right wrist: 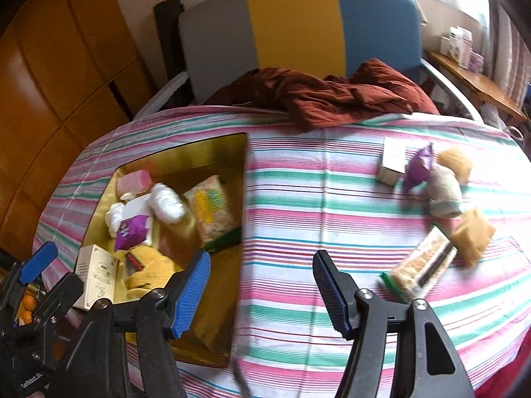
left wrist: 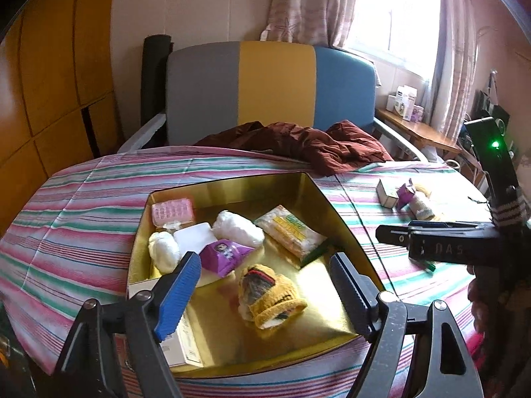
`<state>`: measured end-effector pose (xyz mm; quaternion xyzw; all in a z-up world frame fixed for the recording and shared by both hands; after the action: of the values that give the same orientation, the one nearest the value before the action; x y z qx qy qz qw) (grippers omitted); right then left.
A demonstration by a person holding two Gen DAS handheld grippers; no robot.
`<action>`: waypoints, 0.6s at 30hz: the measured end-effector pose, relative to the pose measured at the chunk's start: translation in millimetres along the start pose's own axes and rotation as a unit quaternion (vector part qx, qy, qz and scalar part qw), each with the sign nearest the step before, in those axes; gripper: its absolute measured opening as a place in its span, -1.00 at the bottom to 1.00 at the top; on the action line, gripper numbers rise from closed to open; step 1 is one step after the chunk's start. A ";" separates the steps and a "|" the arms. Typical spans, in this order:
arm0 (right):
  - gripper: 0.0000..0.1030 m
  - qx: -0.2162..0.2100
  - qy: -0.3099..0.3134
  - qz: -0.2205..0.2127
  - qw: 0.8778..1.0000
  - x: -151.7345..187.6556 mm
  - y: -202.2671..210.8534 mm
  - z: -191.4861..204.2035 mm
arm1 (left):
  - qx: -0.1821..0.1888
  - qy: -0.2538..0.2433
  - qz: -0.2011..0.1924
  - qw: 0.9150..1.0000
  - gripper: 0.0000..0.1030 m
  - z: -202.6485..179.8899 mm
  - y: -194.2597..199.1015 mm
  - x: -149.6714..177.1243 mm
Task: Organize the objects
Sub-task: 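Move both grippers from the tray back to the pile of items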
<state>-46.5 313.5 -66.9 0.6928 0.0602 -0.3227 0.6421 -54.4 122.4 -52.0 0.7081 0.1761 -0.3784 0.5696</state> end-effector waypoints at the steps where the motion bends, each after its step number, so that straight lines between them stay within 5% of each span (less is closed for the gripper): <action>1: 0.26 0.004 -0.006 0.000 1.000 0.1 0.6 -6.2 | 0.002 -0.003 0.000 1.000 0.56 -2.5 0.0 0.4; 8: 0.26 0.069 -0.019 -0.018 0.997 -2.9 14.7 -51.8 | 0.015 -0.021 0.007 1.000 0.56 -19.3 -3.1 2.7; 18: 0.26 0.094 -0.049 -0.020 0.994 -4.7 25.3 -107.8 | 0.030 -0.053 0.013 0.998 0.56 -49.2 -10.1 -0.1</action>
<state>2.3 410.9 -46.5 0.7325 0.0118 -0.3728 0.5695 -44.8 171.6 -55.6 0.7061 0.1246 -0.4131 0.5615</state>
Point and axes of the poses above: each gripper's, at about its wrist camera, not at the fingertips, and y roughly against the way its jaws point, z to its left, x to its underside, the point moved 9 cm from there along -y, roughly the way its jaws point, and after that the axes turned 3 degrees about z, right-handed, at the moved point
